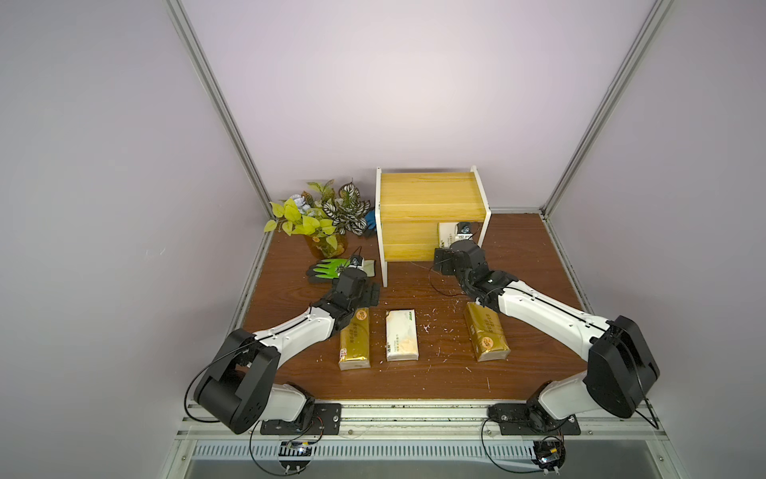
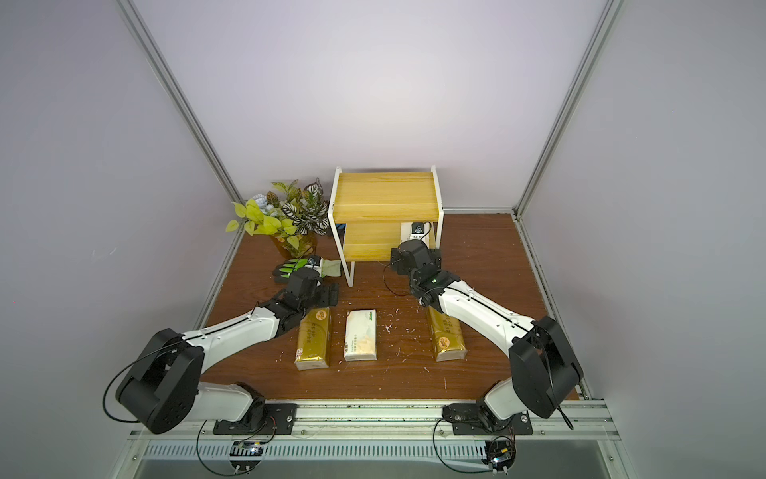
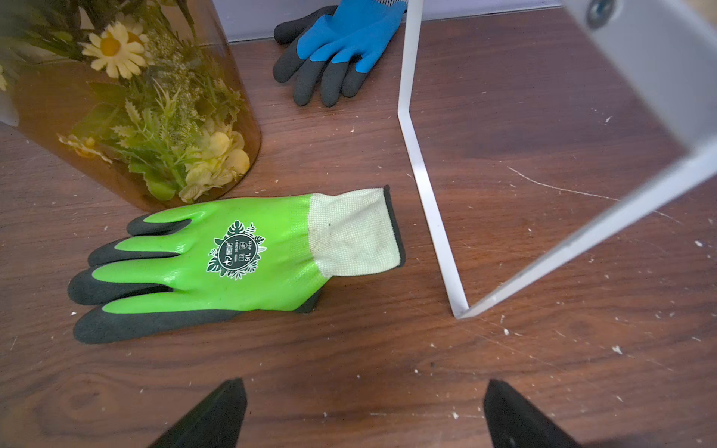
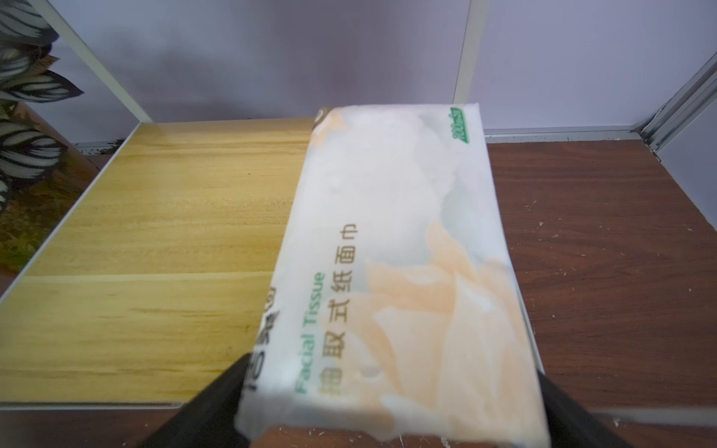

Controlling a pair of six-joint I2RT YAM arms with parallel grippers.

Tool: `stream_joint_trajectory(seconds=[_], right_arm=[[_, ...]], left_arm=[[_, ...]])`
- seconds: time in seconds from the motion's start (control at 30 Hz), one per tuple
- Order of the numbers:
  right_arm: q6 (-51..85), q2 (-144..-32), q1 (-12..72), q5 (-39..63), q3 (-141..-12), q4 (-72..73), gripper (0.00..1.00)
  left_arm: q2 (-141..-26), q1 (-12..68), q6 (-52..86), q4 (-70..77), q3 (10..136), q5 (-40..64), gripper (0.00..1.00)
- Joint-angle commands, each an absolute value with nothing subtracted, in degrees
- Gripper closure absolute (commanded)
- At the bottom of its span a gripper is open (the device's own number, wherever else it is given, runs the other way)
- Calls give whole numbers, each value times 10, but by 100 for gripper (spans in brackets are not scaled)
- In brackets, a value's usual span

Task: Place the tissue boxes on the shelf by color
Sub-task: Place a box of tissues on the shelf.

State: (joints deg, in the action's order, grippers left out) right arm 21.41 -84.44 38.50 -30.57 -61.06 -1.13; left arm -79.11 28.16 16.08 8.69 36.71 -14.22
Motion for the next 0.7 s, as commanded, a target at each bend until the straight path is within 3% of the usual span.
stream_joint_trajectory(seconds=[0.0, 0.47, 0.67], right_arm=[[225, -803, 385, -289, -606, -21, 1], [289, -663, 389, -258, -502, -134, 1], [322, -641, 433, -242, -469, -168, 1]], left_arm=[[-788, 287, 159, 75, 385, -148, 1], [-788, 287, 156, 61, 391, -137, 1], [-786, 290, 148, 5, 415, -92, 0]])
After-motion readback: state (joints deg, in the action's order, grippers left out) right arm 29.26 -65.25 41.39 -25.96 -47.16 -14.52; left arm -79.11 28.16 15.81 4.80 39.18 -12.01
